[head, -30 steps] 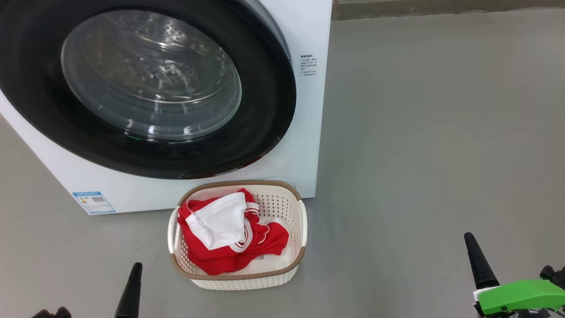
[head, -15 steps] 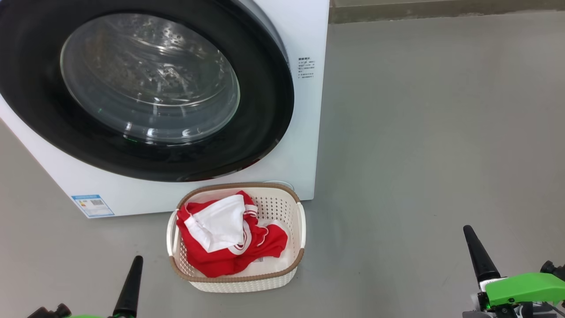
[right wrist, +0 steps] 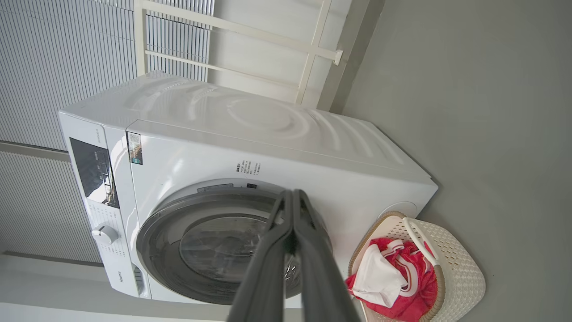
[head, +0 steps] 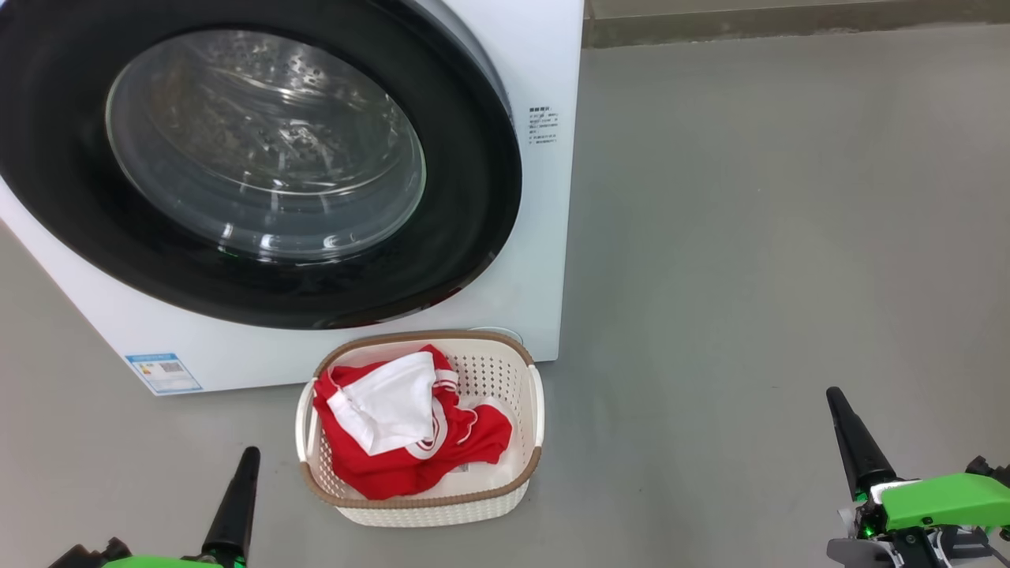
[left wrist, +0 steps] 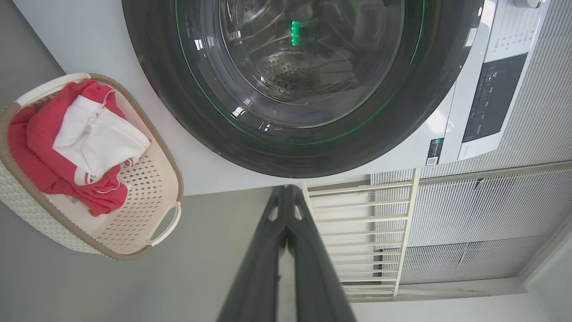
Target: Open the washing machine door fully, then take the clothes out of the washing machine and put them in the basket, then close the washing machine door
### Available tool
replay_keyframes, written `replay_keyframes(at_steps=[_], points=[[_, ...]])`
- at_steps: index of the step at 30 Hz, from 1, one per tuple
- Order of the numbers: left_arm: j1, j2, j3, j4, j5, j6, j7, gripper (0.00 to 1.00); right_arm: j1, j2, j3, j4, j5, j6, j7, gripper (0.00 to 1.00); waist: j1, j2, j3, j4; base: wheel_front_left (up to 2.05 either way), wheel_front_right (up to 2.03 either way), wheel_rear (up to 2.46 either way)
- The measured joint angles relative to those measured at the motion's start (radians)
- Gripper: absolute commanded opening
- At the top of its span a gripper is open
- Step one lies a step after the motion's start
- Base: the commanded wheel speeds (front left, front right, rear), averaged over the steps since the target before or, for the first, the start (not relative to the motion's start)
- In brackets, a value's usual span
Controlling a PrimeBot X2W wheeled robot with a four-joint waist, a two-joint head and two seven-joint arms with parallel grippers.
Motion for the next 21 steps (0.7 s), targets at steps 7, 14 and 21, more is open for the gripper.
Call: replay_keyframes(at_steps=[7, 14, 21], points=[[-0.006, -0.002, 0.003, 0.0, -0.067, 0.0, 0.019, 0.0, -0.013, -0.001, -0.002, -0.002, 0.069, 0.0, 0.021, 0.0, 0.0, 0.0, -0.004, -0.003, 0.0, 0.0, 0.0], [-0.021, -0.004, 0.007, 0.0, -0.125, 0.0, 0.035, 0.0, -0.026, -0.001, -0.005, -0.004, 0.125, -0.001, 0.037, 0.0, 0.0, 0.0, -0.007, -0.005, 0.0, 0.0, 0.0], [-0.021, -0.006, 0.008, 0.0, -0.125, 0.0, 0.035, 0.0, -0.031, -0.001, -0.006, -0.006, 0.13, -0.001, 0.037, 0.0, 0.0, 0.0, -0.007, -0.005, 0.0, 0.0, 0.0]])
